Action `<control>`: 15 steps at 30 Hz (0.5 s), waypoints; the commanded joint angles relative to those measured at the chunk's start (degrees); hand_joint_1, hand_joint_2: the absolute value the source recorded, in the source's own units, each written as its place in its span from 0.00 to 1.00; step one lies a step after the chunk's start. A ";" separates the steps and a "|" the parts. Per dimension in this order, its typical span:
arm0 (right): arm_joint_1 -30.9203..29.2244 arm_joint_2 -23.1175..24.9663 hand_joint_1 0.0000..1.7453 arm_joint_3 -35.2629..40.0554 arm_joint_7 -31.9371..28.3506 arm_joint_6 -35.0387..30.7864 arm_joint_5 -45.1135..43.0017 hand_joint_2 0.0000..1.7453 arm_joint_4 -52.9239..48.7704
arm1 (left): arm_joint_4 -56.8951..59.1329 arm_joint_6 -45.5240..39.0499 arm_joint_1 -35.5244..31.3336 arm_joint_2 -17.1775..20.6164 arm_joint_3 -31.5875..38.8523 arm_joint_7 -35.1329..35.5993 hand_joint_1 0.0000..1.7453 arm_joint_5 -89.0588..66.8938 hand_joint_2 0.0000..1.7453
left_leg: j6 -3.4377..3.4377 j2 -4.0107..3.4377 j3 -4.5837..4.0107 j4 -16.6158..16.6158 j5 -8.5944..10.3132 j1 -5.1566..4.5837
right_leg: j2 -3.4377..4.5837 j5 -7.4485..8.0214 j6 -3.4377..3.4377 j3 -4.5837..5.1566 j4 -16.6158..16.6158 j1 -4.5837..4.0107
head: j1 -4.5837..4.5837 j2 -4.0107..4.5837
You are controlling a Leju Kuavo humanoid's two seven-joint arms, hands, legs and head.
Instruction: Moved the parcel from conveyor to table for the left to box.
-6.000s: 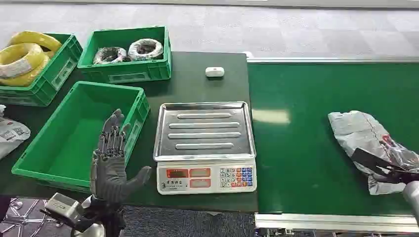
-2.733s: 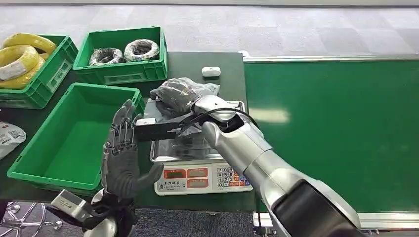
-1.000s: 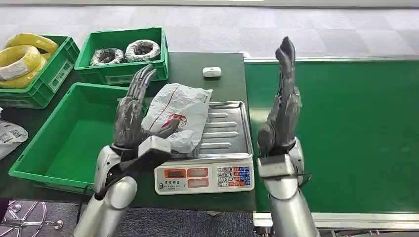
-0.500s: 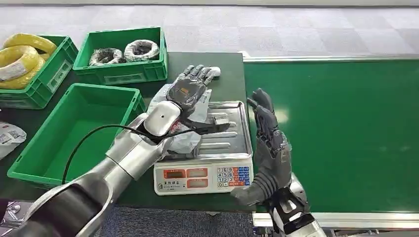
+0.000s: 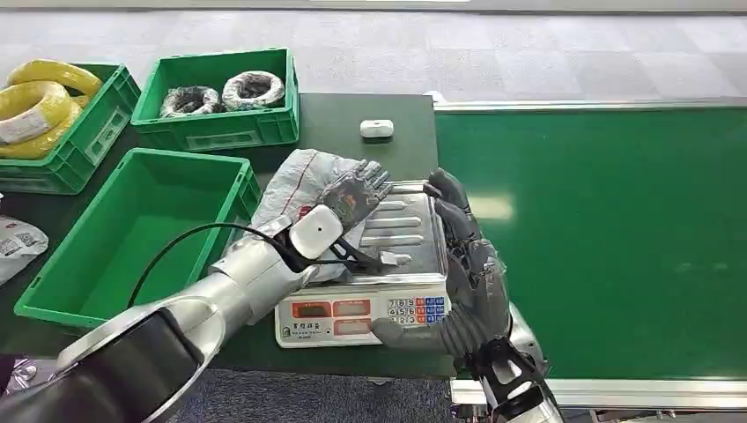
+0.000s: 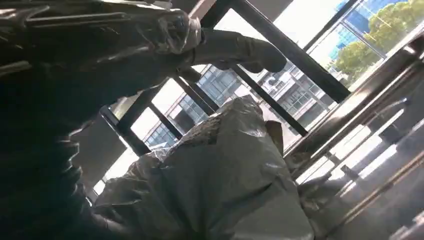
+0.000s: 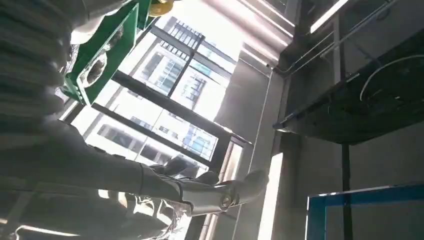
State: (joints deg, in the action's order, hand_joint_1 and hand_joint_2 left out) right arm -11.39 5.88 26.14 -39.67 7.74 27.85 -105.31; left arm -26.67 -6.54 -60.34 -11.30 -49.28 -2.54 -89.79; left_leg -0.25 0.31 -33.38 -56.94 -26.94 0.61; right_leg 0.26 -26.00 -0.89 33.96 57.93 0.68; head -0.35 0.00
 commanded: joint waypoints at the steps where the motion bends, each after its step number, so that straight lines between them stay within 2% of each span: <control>1: -1.58 -2.51 0.00 3.02 -0.33 -0.34 1.28 1.00 3.13 | 9.78 7.21 -1.10 1.16 -15.07 0.87 0.00 -0.15 1.00 | 0.00 -0.16 0.23 0.10 -0.01 0.00 | 0.12 0.04 0.03 -0.20 -0.11 -0.01 | 0.02 0.00; 8: -0.82 -1.98 0.00 2.81 -0.33 0.83 1.61 1.00 1.94 | 9.81 13.93 -0.12 2.83 -10.05 -1.11 0.00 1.30 1.00 | -0.01 -0.32 0.69 0.26 0.02 -0.02 | 0.26 0.09 0.06 -0.60 -0.19 0.01 | 0.00 0.00; 9: -0.86 -1.87 0.00 2.82 -0.33 0.98 1.66 1.00 1.81 | 9.80 14.85 -0.06 3.03 -9.11 -2.24 0.72 2.11 1.00 | -0.02 -0.29 0.71 0.17 -0.04 0.00 | 0.24 0.03 0.05 -0.64 -0.11 -0.01 | 0.00 0.00; 10: -0.80 -1.73 0.00 2.75 -0.33 1.12 1.72 1.00 1.61 | 9.61 15.36 -0.04 3.22 -8.67 -2.88 0.87 2.41 1.00 | -0.02 -0.33 0.76 0.24 0.01 -0.01 | 0.27 0.08 0.07 -0.65 -0.16 0.00 | 0.00 0.00; 11: -0.73 -1.57 0.00 2.63 -0.33 1.31 1.82 1.00 1.42 | 9.43 15.77 -0.07 3.38 -8.58 -3.15 0.91 2.28 1.00 | -0.03 -0.37 0.76 0.32 0.05 -0.02 | 0.30 0.15 0.08 -0.68 -0.22 0.00 | 0.02 0.00; 15: -0.22 -1.41 0.00 2.32 -0.33 1.47 2.12 1.00 0.70 | 9.11 16.00 0.00 3.36 -7.97 -3.29 0.94 2.44 1.00 | -0.08 -0.23 0.96 0.21 -0.06 0.00 | 0.18 -0.02 0.12 -0.92 -0.11 -0.02 | 0.00 0.00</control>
State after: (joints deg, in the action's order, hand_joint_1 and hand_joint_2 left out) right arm -11.32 5.22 27.74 -39.67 8.70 29.53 -105.04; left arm -21.57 8.11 -64.04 -10.29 -57.00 -4.83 -87.30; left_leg -0.34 0.24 -32.48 -56.87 -27.06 0.63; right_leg 0.30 -26.12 -0.80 33.03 57.93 0.64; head -0.35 0.00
